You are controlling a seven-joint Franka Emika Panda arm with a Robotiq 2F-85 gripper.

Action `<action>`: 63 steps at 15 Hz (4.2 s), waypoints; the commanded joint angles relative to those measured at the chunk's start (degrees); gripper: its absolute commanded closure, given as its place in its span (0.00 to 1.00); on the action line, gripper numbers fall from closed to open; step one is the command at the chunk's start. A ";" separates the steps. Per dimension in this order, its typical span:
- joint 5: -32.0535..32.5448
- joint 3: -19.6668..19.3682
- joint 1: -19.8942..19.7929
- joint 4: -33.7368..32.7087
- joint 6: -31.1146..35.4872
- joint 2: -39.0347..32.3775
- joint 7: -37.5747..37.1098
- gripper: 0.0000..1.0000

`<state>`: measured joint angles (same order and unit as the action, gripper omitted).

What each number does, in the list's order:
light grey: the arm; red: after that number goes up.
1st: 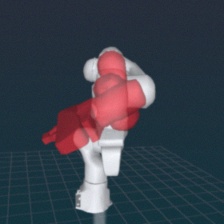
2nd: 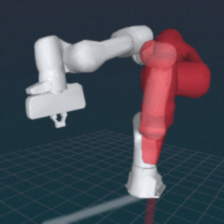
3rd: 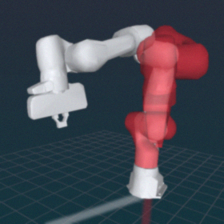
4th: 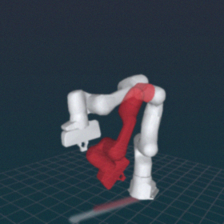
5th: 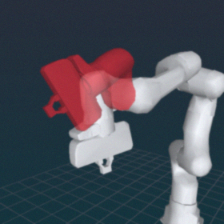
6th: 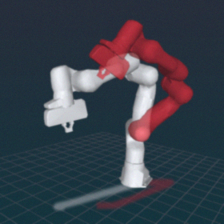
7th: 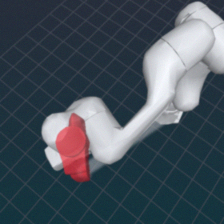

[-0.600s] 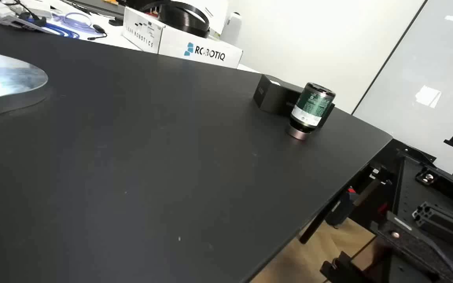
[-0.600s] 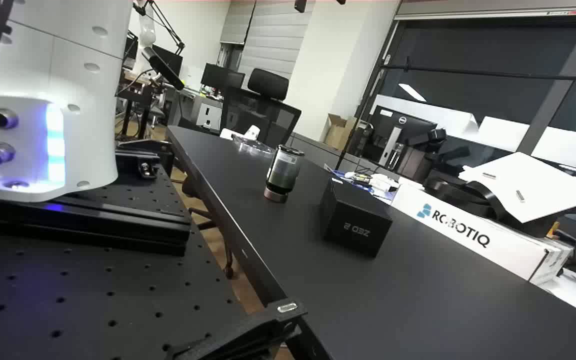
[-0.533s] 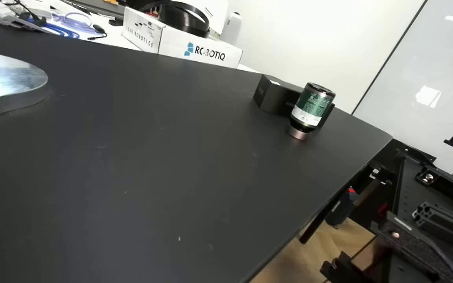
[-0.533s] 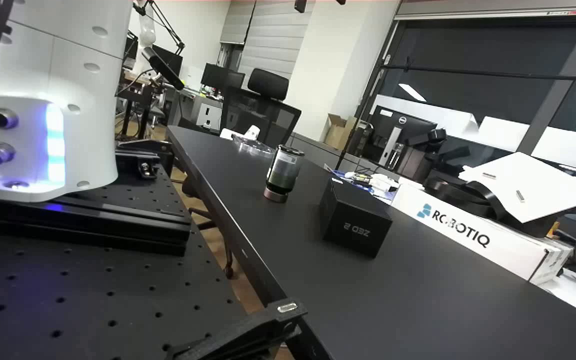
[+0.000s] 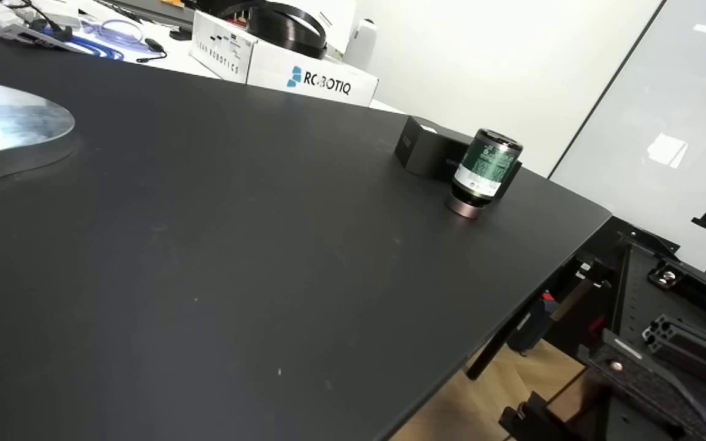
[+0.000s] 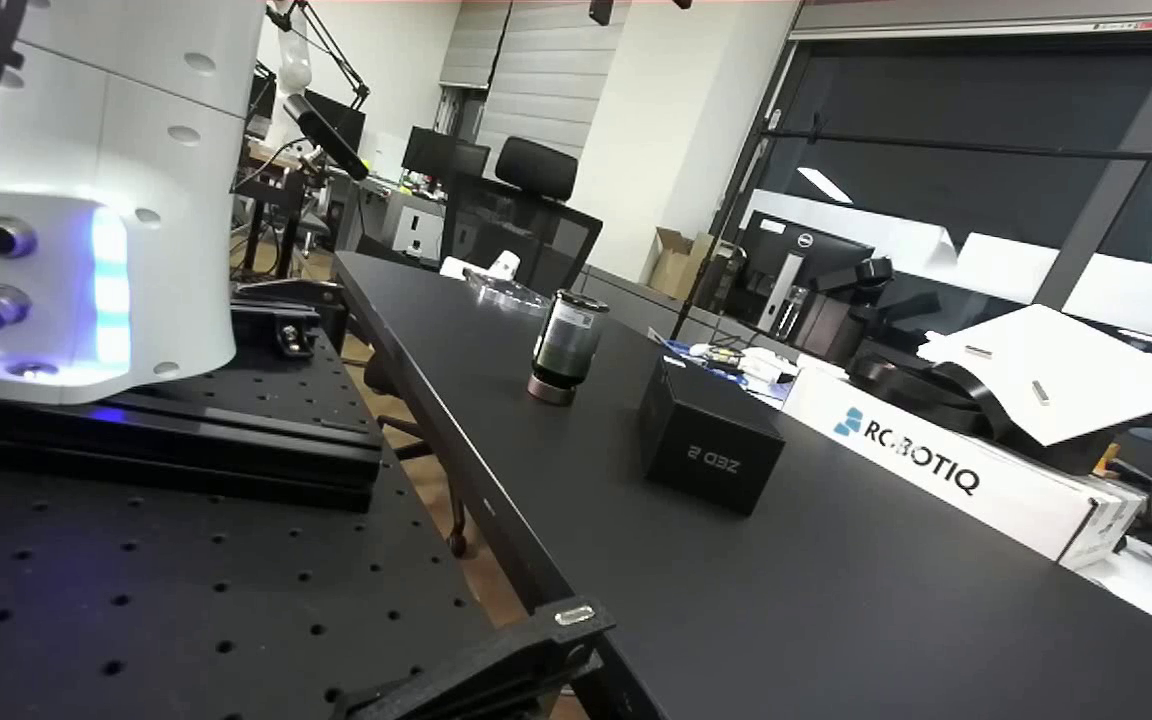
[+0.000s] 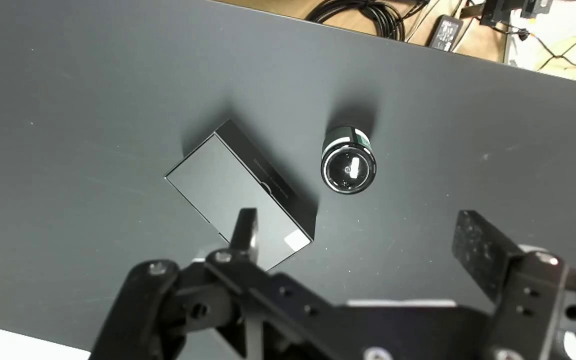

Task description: Move the bottle backwards

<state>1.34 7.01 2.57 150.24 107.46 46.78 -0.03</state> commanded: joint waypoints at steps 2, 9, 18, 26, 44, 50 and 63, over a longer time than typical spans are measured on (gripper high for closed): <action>0.39 -0.75 1.05 0.34 3.66 -1.61 -0.16 0.00; -0.48 -0.70 0.13 3.41 20.34 -14.82 -2.37 0.00; -5.03 -1.51 0.67 7.09 38.63 -28.94 -5.24 0.00; -2.55 0.87 -0.93 8.28 41.28 -35.54 -18.67 0.00; 2.38 0.04 -1.16 7.56 43.06 -44.58 -30.43 0.00; -3.91 0.00 0.46 6.45 41.38 -43.61 -26.96 0.00; -2.86 -2.18 -0.51 5.68 42.06 -44.81 -24.27 0.00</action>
<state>-2.97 5.51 2.40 156.87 150.02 3.05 -23.54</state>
